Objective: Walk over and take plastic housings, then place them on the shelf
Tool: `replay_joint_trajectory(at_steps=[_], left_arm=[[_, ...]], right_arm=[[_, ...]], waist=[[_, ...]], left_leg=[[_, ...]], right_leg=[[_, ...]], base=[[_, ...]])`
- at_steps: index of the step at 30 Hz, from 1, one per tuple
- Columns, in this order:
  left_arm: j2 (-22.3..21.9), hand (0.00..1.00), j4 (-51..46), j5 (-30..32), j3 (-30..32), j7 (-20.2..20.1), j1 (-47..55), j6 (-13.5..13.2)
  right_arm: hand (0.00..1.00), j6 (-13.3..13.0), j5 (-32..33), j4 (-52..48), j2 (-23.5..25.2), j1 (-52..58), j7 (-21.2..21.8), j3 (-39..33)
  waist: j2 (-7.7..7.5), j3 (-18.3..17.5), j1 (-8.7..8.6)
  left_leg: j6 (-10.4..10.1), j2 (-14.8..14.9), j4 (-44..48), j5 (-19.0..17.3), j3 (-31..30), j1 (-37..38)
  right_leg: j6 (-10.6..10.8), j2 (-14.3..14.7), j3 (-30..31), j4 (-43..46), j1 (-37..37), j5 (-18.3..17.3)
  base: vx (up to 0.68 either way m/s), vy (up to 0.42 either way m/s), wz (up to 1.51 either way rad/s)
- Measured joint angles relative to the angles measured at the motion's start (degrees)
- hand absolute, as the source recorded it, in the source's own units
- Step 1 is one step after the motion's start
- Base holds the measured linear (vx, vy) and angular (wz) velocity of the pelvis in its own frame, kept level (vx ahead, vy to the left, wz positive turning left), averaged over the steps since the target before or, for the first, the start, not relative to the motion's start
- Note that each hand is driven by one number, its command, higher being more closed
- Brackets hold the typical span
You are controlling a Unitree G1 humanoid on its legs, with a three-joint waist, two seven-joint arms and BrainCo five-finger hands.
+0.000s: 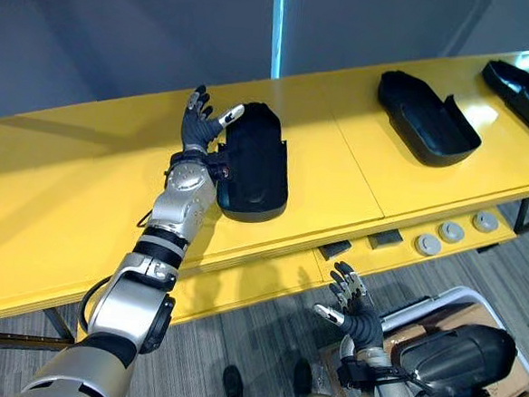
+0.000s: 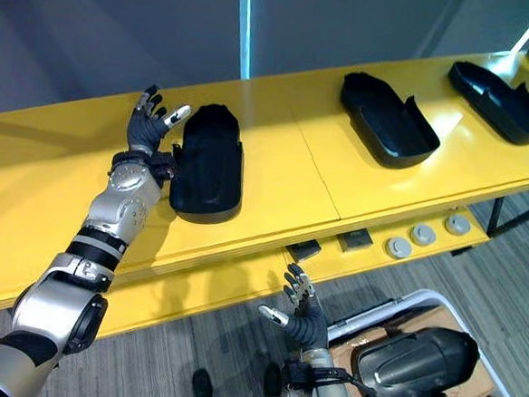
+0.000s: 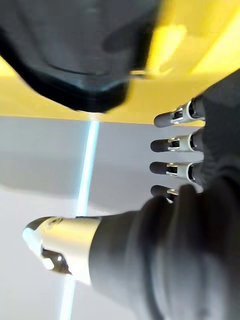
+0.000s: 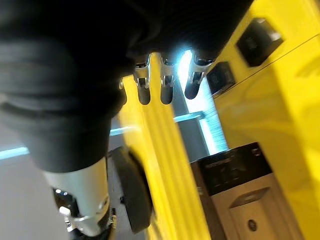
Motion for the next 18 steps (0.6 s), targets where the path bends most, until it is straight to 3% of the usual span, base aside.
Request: replay_joint_trajectory(at_steps=[2, 3, 6, 9, 12, 16, 18], left_arm=[[-0.6, 0.0, -4.3, 3.0, 1.8, 0.9, 3.4, 0.1], [-1.6, 0.0, -8.4, 5.8, 3.1, 2.2, 6.0, 0.2], [-4.4, 0.0, -23.6, 11.9, 4.7, 4.7, 16.0, 0.0], [-9.4, 0.0, -39.9, 17.9, 4.7, 5.8, 31.6, -1.4], [-14.6, 0.0, -50.7, 22.3, 4.1, 5.9, 46.6, -4.9], [-16.7, 0.0, -57.8, 23.4, 1.5, 5.7, 57.3, -11.1], [-16.7, 0.0, -58.5, 23.4, 1.5, 5.3, 59.2, -13.2]], right_arm=[[0.0, 0.0, -1.4, -0.1, 0.1, -2.1, -0.2, 0.1], [1.0, 0.0, -2.1, -0.2, 0.1, -3.6, -0.5, 0.1], [1.0, -0.1, -3.5, -0.3, 0.3, -7.3, -1.3, 0.2], [1.0, -0.5, -3.5, -0.2, 0.7, -10.7, -2.0, 0.2], [1.0, -2.1, -3.5, 0.9, 1.7, -13.0, -3.0, 0.5], [1.0, -3.7, -3.5, 6.6, 2.5, -15.6, -4.6, 1.3], [1.0, -4.0, -3.3, 8.4, 2.7, -16.8, -4.7, 1.4]], waist=[[0.03, -1.1, 0.47], [0.07, -1.5, 0.78], [0.16, -3.5, 1.11], [0.94, -4.9, 2.82], [1.49, -5.5, 4.2], [1.44, -6.3, 6.35], [1.45, -6.4, 6.42]], left_leg=[[0.0, -0.1, 0.0, 0.1, -0.1, 0.1], [-0.1, -0.1, 0.0, 0.2, -0.4, 0.7], [-0.3, -0.1, 0.0, 0.6, -2.0, 0.6], [-0.3, 0.0, -0.1, 0.7, -2.3, 0.5], [-0.6, 0.0, -0.1, 0.4, -2.8, 0.3], [-0.3, 0.0, -0.1, 0.7, -3.4, -1.7], [-0.2, 0.1, -0.1, 1.0, -3.5, -2.7]], right_leg=[[0.0, 0.0, -0.2, -0.3, 0.4, 0.0], [0.0, 0.0, -0.4, -0.4, 1.1, 0.0], [-0.1, 0.1, -2.0, -0.7, 1.9, -0.1], [-0.1, 0.2, -2.2, -0.7, 1.9, -0.1], [-0.3, 0.2, -2.9, -0.8, 2.0, -0.3], [0.2, 0.2, -4.4, -1.8, 1.3, -0.3], [0.2, 0.1, -5.4, -1.8, 0.8, -0.3]], base=[[0.0, 0.007, 0.06], [-0.01, 0.003, 0.13], [-0.03, -0.005, 0.22], [-0.06, -0.006, 0.08], [-0.07, 0.0, 0.09], [-0.08, -0.002, 0.16], [-0.04, 0.004, 0.32]])
